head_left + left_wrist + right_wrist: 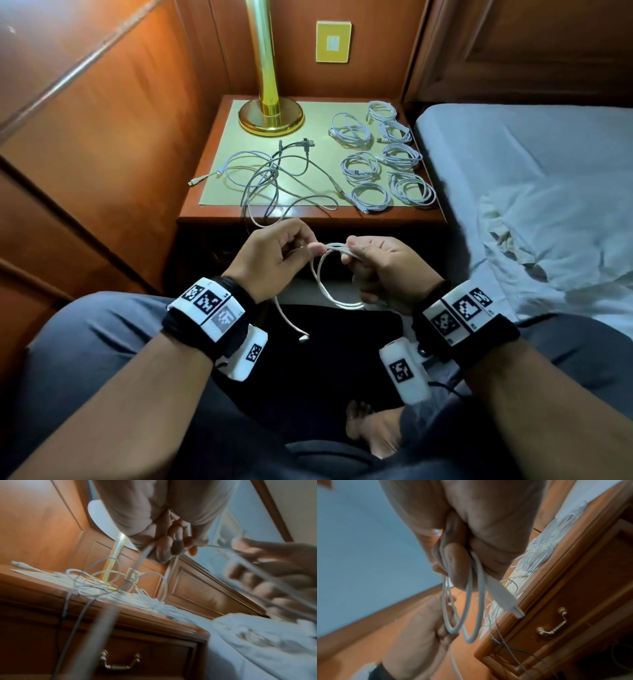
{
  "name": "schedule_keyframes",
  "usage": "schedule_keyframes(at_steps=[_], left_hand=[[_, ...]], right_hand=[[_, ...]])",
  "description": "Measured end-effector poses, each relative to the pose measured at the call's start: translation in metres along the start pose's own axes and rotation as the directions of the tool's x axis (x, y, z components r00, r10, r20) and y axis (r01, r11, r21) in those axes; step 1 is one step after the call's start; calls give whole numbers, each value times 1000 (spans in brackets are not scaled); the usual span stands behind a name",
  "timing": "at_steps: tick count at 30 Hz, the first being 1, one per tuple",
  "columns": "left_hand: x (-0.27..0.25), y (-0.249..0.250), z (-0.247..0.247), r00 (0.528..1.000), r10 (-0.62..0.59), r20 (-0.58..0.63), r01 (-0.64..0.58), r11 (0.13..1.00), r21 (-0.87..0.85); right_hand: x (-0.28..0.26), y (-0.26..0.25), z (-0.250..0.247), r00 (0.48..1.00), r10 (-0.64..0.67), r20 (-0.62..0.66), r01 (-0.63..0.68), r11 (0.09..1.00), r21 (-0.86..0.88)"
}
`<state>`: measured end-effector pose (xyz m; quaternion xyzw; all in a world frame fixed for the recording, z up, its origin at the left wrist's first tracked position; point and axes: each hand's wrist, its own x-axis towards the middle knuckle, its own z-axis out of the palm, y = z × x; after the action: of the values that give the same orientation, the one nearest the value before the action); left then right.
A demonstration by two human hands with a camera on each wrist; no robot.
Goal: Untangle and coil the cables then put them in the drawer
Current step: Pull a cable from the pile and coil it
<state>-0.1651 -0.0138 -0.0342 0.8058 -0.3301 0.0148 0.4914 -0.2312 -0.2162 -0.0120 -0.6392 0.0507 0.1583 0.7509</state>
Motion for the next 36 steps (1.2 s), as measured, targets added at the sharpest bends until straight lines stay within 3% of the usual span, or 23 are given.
schedule_keyframes(at_steps=[6,10,13,15,17,19,21,23,25,27,29,33,36], left_hand=[[10,-17,-37,984,16,-177,29,968,250],[9,-33,-43,988,-54,-142,106,915,390],[3,-29,-27,993,-114,-23,114,913,392],[-4,-18,-9,982,-62,178,-6,933,359],[-10,-2,10,929,-4,369,-99,961,259],[-12,11,20,914,96,394,-163,977,140],[-9,20,22,942,191,275,-219,973,76],[-6,20,18,973,189,130,-196,980,42],[-6,15,13,988,137,65,-140,989,44],[-9,9,13,991,101,88,-107,992,63],[-9,6,13,989,74,126,-84,993,76],[-4,7,11,978,60,200,-75,995,69],[-5,11,13,968,-15,251,-15,993,120]], right_hand=[[-6,-19,-22,999,53,6,-52,940,338],[-8,-29,-44,973,18,-230,110,842,528],[-4,-26,-49,886,-89,-454,326,818,475],[-2,-17,-47,801,-266,-536,417,890,183],[-1,-4,-41,767,-467,-440,393,884,-254],[-1,6,-33,851,-452,-265,279,819,-501],[0,12,-25,943,-305,-136,179,806,-565],[-2,13,-16,986,-154,-67,99,855,-510],[-4,13,-7,998,-56,-28,42,934,-356],[-5,10,0,999,36,12,-35,993,-114],[-6,4,4,991,116,68,-120,992,50],[-9,2,-2,978,87,192,-112,986,124],[-11,2,-3,984,69,161,-95,982,160]])
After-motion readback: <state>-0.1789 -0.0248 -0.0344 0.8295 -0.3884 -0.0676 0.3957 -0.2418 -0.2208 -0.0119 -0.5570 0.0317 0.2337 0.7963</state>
